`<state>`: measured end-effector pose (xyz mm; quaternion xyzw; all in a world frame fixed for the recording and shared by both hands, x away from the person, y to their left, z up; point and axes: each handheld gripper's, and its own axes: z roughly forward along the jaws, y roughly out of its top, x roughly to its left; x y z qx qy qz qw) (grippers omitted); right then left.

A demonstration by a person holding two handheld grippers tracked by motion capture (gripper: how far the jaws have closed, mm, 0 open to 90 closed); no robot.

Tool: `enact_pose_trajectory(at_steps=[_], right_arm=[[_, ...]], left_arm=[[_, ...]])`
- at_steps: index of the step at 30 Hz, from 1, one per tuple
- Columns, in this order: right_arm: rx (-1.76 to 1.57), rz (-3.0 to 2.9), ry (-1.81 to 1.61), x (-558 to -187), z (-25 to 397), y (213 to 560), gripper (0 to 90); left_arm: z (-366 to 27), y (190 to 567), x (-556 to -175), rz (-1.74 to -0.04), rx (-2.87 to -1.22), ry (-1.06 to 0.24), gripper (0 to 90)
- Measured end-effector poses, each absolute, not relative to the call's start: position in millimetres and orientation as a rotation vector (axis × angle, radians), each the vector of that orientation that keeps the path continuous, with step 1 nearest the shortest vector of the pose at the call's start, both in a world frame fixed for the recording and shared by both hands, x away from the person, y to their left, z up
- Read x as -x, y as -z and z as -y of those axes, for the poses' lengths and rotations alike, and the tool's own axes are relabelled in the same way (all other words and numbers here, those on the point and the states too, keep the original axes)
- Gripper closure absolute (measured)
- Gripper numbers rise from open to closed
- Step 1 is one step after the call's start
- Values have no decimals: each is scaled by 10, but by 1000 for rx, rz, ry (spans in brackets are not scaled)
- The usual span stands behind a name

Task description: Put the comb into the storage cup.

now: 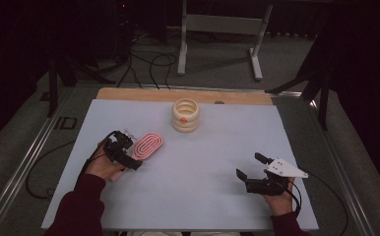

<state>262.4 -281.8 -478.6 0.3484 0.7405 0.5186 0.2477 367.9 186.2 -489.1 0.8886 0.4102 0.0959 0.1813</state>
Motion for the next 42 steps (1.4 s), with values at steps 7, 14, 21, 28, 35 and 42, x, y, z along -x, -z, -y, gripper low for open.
enact_pose_trajectory(at_steps=[7, 14, 21, 28, 35, 42], right_arm=[[-949, -2019, -1411, -2623, 2816, 4785, 88], [-955, -2020, -1407, -2624, 2816, 4786, 88], [-956, -2024, -1403, -2626, 2810, 4790, 88], [-957, -2025, -1399, -2627, 2813, 4790, 88], [-959, -2024, -1397, -2627, 2816, 4790, 88], [-956, -2025, -1394, -2631, 2817, 4794, 88]], left_arm=[[-1834, 4920, -3687, -1201, -2518, -249, 123], [-1803, 4944, -3681, -1244, -2555, -238, 248], [-1783, 4930, -3693, -1253, -2570, -173, 454], [-1775, 4914, -3720, -1259, -2579, -150, 623], [-1785, 4914, -3728, -1247, -2586, -151, 674], [-1780, 4911, -3708, -1230, -2591, -174, 687]])
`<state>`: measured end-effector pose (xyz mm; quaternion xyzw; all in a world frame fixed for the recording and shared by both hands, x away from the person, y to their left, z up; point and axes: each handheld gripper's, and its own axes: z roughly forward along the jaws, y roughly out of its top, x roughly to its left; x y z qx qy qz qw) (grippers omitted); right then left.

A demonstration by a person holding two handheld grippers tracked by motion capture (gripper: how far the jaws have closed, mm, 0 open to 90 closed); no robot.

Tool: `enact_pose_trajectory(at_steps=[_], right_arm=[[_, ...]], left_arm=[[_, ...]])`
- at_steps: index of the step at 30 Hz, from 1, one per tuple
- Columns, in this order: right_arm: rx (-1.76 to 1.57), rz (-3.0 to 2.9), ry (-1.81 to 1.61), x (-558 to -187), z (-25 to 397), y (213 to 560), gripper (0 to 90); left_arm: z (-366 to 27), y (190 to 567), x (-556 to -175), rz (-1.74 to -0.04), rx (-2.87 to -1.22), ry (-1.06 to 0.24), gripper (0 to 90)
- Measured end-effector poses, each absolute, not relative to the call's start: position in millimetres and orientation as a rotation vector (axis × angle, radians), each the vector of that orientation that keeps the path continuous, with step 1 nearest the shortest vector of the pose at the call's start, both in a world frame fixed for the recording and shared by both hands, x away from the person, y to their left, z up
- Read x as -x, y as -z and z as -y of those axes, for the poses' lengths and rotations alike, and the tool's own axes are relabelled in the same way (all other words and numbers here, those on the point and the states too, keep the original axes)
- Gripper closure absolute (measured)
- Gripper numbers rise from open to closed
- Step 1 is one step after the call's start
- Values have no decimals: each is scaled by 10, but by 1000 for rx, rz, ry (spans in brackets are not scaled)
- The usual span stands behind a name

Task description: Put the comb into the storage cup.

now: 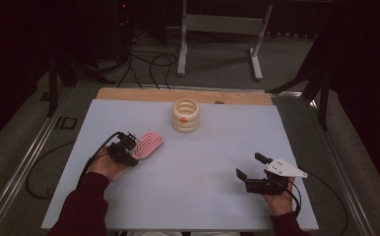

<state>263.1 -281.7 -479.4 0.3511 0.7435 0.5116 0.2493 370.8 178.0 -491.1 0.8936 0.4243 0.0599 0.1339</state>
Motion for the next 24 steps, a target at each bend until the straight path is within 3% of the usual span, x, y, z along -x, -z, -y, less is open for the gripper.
enact_pose_trajectory(at_steps=[24], right_arm=[[-962, -2032, -1388, -2638, 2811, 4812, 88]], left_arm=[[-1789, 4798, -3621, -1223, -2424, -316, 695]])
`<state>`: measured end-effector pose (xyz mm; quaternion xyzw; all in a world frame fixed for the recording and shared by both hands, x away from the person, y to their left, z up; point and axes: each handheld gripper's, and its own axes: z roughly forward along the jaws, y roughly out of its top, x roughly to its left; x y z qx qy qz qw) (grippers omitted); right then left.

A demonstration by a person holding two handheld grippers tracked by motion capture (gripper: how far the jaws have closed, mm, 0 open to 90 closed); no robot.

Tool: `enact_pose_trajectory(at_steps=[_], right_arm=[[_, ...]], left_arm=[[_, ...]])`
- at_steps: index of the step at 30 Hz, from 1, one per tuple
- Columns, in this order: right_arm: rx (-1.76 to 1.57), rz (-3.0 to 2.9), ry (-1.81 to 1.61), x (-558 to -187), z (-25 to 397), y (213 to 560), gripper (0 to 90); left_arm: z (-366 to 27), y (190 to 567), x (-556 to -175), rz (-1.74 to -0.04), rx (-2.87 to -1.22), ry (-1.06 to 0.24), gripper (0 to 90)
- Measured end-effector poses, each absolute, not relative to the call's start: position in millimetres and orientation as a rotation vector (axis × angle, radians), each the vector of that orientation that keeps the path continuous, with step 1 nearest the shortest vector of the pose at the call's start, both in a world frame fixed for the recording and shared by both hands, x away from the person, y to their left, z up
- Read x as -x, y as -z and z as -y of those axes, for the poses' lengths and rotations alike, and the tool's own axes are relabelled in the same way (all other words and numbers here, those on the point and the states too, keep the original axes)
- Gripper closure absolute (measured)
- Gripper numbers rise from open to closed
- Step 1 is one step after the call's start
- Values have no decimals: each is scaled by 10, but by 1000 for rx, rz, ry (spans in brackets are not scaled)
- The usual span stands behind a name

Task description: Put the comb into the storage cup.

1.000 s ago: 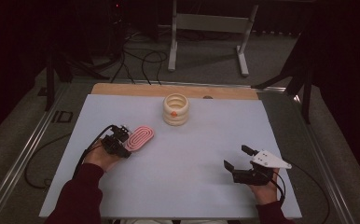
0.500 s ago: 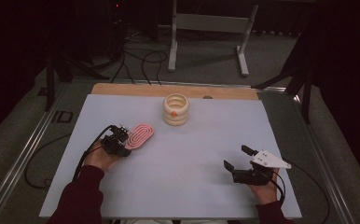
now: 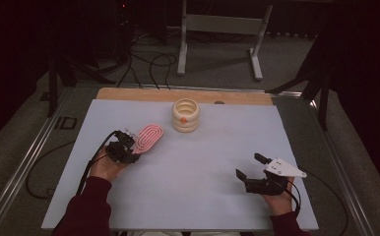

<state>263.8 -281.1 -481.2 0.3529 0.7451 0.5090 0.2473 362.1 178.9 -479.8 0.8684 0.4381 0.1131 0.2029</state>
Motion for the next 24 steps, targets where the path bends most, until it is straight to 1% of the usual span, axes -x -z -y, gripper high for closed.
enact_pose_trajectory(at_steps=[14, 24], right_arm=[[-966, -2036, -1386, -2640, 2801, 4821, 88], [-964, -2040, -1377, -2645, 2800, 4827, 88]], left_arm=[[-1903, 4719, -3548, -1236, -2295, -371, 695], [-1912, 4691, -3516, -1216, -2257, -397, 696]])
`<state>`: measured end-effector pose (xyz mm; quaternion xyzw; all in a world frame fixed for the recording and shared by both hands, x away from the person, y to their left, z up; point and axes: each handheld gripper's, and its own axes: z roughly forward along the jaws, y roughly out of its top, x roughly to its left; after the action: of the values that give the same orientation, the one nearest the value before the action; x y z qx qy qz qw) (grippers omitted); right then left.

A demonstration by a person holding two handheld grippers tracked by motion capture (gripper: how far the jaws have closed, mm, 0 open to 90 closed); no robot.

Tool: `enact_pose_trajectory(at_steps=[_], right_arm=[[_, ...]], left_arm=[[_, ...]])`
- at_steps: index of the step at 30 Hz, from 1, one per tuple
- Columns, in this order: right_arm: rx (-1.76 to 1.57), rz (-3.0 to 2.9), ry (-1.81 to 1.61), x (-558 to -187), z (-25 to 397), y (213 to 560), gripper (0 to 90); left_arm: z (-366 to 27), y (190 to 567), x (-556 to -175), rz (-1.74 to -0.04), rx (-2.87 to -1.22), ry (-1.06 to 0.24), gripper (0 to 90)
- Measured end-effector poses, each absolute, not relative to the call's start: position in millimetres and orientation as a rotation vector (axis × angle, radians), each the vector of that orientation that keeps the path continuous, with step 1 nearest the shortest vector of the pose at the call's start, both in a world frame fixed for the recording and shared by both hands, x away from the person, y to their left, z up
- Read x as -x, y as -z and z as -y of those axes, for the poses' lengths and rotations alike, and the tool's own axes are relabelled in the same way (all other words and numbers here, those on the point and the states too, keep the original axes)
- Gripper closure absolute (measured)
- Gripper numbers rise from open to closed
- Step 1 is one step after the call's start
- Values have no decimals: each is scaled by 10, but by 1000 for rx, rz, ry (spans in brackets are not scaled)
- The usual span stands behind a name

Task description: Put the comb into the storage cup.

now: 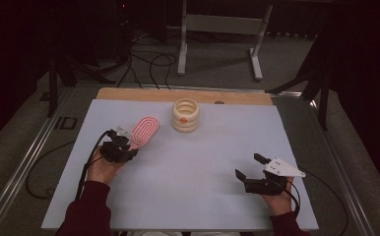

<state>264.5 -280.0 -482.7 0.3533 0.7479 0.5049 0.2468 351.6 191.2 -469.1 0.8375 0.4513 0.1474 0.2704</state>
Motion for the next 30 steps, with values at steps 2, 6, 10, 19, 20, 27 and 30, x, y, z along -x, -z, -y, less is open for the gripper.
enact_pose_trajectory(at_steps=[2, 6, 10, 19, 20, 27, 30], right_arm=[[-964, -2040, -1377, -2646, 2800, 4829, 88], [-964, -2042, -1380, -2648, 2794, 4834, 88], [-963, -2047, -1377, -2651, 2786, 4841, 88], [-961, -2049, -1377, -2650, 2782, 4837, 88], [-961, -2050, -1377, -2650, 2781, 4837, 88], [-960, -2056, -1377, -2656, 2762, 4843, 88], [-958, -2062, -1376, -2660, 2754, 4848, 88]], left_arm=[[-1911, 4686, -3511, -1212, -2252, -398, 696], [-1919, 4654, -3473, -1201, -2222, -415, 696], [-1926, 4647, -3436, -1191, -2204, -432, 696], [-1937, 4571, -3377, -1175, -2149, -476, 696], [-1936, 4559, -3375, -1169, -2143, -481, 696], [-1883, 4529, -3341, -1135, -2130, -510, 696], [-1863, 4517, -3326, -1120, -2126, -517, 696]])
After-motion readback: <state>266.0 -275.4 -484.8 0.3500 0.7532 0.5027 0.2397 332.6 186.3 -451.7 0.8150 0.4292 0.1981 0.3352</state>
